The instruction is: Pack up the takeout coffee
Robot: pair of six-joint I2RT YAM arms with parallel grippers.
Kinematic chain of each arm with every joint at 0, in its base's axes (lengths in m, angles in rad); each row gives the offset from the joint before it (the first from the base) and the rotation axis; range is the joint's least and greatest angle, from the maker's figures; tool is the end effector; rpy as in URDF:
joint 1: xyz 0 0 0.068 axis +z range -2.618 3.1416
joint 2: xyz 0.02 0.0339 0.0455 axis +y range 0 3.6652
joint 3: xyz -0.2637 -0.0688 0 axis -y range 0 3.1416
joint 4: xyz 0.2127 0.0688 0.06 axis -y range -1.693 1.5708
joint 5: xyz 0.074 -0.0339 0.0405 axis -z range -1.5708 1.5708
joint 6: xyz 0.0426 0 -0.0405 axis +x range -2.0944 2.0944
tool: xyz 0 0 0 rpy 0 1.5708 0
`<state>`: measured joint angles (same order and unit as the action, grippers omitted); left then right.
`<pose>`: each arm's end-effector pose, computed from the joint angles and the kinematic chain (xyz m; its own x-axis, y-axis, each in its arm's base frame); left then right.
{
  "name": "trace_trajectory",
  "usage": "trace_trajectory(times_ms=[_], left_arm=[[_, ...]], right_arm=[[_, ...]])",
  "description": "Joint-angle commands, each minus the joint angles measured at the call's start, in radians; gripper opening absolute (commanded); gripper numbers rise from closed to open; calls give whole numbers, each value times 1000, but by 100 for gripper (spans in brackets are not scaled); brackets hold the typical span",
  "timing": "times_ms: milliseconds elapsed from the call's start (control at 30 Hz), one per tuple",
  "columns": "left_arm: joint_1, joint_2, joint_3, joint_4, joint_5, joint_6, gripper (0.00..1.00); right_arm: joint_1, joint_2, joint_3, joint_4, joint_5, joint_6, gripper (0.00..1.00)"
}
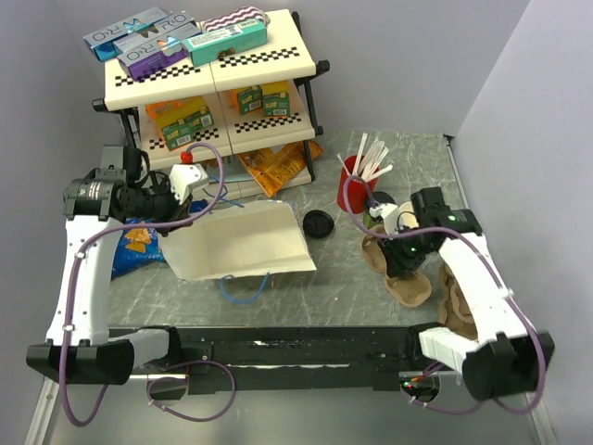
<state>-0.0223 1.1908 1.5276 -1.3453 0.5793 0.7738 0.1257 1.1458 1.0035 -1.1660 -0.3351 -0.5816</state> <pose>0.1610 -0.0269 0.3925 -0.3880 0.5936 -0.7050 0.8132 0.5806 0.0413 0.1570 0.0340 0.2727 -0.6890 -0.6100 -0.3913 -0.6960 0.7074 0.1228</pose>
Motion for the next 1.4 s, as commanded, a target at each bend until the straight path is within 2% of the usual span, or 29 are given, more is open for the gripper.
trace_trajectory(times_ms=[0,133,200,333,533,567,633,667,800,900,1100,1200,1367], left_arm=[[-14,16,32,-15,56,4,1],[-30,21,20,-18,62,15,1],[-33,21,20,-14,70,16,1],[-42,23,31,9,79,-2,1],[-73,21,25,60,79,-53,1],[-83,17,22,64,76,-62,1],[-96,7,16,81,74,-88,1],[-100,7,14,89,74,-96,1],[-119,1,11,112,73,-148,1],[-131,0,13,110,73,-171,1],[-159,-28,-29,147,56,-221,1],[-163,-26,-23,149,60,-266,1],[-165,6,5,126,99,-312,1]], right_arm=[[3,-136,115,-153,-220,-129,0],[18,-187,320,-152,-333,-155,0],[28,-167,406,-118,-372,-133,0],[77,-78,707,-58,-453,-31,0],[366,97,1012,-3,-403,-38,0],[441,133,1038,9,-384,-41,0],[508,178,1089,78,-369,-37,0],[575,192,1100,101,-361,-38,0],[717,247,1103,183,-337,-115,0],[771,281,1081,242,-343,-133,0],[836,348,1110,310,-343,-146,0],[853,348,1060,339,-337,-150,0],[864,318,965,298,-302,-305,0]])
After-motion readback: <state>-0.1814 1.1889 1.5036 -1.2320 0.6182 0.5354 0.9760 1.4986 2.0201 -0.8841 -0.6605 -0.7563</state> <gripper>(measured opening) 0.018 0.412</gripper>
